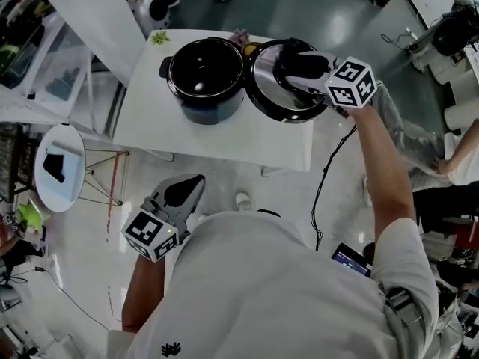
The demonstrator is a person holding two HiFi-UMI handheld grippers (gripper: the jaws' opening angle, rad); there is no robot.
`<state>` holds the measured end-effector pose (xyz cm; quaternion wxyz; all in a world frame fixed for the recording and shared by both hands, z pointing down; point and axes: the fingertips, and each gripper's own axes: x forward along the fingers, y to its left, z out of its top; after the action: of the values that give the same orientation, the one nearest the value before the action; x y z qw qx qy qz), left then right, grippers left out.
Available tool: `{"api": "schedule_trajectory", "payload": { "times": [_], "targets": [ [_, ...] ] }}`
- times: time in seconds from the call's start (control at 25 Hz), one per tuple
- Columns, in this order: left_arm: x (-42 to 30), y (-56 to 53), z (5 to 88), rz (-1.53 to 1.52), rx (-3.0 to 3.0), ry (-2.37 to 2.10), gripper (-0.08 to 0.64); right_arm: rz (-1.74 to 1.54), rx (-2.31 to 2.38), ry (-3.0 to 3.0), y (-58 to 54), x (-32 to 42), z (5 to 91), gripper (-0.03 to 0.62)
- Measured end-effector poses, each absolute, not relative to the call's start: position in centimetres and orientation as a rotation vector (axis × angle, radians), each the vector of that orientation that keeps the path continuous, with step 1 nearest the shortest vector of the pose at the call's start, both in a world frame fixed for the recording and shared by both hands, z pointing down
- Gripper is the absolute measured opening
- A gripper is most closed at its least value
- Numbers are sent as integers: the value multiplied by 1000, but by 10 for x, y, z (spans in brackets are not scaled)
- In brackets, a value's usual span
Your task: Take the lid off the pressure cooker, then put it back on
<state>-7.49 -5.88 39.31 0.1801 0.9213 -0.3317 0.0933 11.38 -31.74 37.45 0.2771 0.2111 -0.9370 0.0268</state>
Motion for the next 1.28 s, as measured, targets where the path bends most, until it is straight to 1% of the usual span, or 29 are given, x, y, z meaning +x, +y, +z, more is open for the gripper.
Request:
{"api": "schedule_trajectory", "payload": {
  "times": [0.28,0.52,0.88,1.28],
  "targets": [
    [-55,-55,396,273,2599,-940,6,102,597,-2497,-303,152,400,291],
    [-38,-52,400,285,2589,-959,5,120,571,-2484,-292,168,431,291],
    [-22,-55,407,288,2541,-1016,5,136,528,-2473,-288,172,478,291],
    [-23,-55,416,343,2480,-1085,5,178,520,-2459,-296,164,547,291]
  ]
}}
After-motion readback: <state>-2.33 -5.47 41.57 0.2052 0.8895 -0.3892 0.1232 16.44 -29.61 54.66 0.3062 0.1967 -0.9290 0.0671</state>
